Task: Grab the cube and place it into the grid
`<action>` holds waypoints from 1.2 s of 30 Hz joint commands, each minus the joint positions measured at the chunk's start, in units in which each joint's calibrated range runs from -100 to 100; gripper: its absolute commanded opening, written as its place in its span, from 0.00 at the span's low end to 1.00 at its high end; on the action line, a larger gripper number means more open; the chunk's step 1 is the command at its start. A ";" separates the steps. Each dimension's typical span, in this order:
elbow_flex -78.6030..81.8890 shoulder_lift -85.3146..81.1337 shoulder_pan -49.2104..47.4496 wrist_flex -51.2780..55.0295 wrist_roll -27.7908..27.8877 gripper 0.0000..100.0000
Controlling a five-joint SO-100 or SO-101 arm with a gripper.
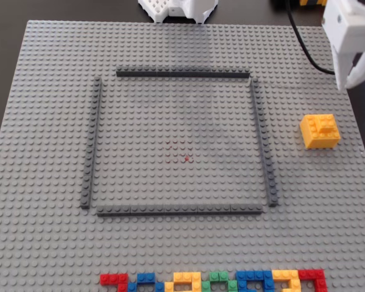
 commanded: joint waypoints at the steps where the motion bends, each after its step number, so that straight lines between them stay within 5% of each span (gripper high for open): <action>1: -5.64 0.76 0.78 1.05 1.22 0.09; 9: -5.37 4.38 2.54 0.81 2.10 0.23; 36: -2.92 8.85 3.36 -2.42 0.15 0.21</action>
